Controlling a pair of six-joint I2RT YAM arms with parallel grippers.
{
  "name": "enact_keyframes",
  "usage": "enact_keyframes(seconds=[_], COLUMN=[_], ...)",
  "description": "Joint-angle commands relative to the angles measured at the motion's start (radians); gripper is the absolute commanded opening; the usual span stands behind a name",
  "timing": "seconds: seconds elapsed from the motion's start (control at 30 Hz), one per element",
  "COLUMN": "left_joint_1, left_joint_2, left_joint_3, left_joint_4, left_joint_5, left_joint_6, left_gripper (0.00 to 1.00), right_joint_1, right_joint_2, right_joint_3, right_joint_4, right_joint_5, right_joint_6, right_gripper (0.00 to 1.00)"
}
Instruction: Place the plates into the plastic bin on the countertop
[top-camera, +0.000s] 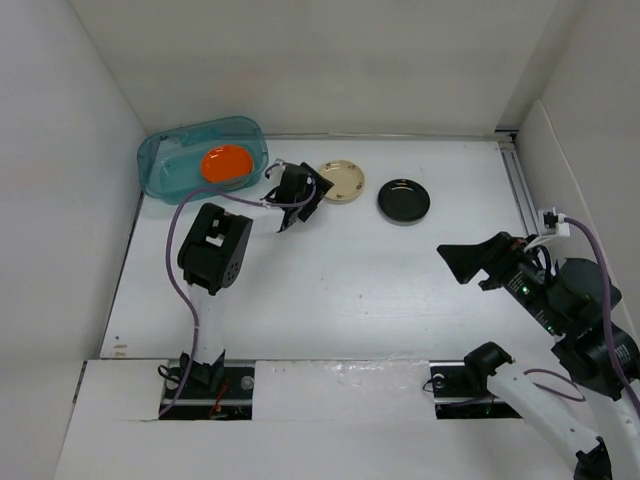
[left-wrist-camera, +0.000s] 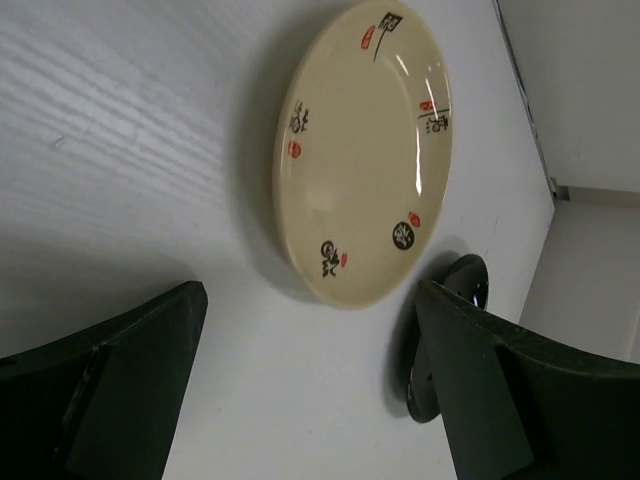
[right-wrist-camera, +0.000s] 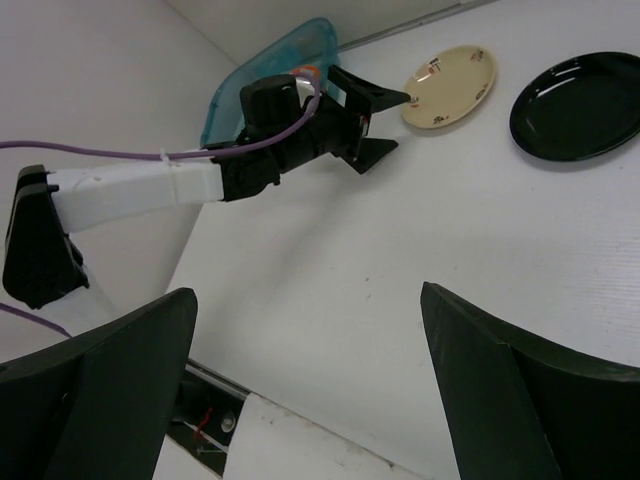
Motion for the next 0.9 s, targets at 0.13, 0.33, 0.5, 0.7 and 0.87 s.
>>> enact_keyframes(seconds=[0.13, 0.33, 0.5, 0.7, 0.87], left_joint_1=[-0.007, -0.007, -0.007, -0.007, -0.007], left_joint_2=[0.127, 0.157, 0.202, 0.224, 0.142], left_joint_3=[0.127, 0.182, 0.302, 0.322, 0.334], left_joint_4=[-0.081, -0.21, -0.304, -0.316, -0.298], left_joint_5=[-0.03, -0.071, -0.071, -0.045, -0.02], left_joint_6=[-0.083, -0.156, -0.166, -0.175, -0.102], left_gripper=[0.7, 0.44, 0.22, 0.0, 0.0], right_joint_1=[-0.008, -0.008, -0.008, -0.008, -0.008], right_joint_2=[-0.03, -0.03, -0.03, -0.03, -0.03], right_joint_3=[0.063, 0.063, 0.063, 0.063, 0.063], right_joint_4=[-0.011, 0.012, 0.023, 0.032, 0.032], right_joint_5=[0.033, -0.031, -0.094, -0.103, -0.094], right_joint_6=[-0.008, -0.008, 0.002, 0.002, 0.002], right_gripper=[0.99, 0.99, 0.99, 0.99, 0.99])
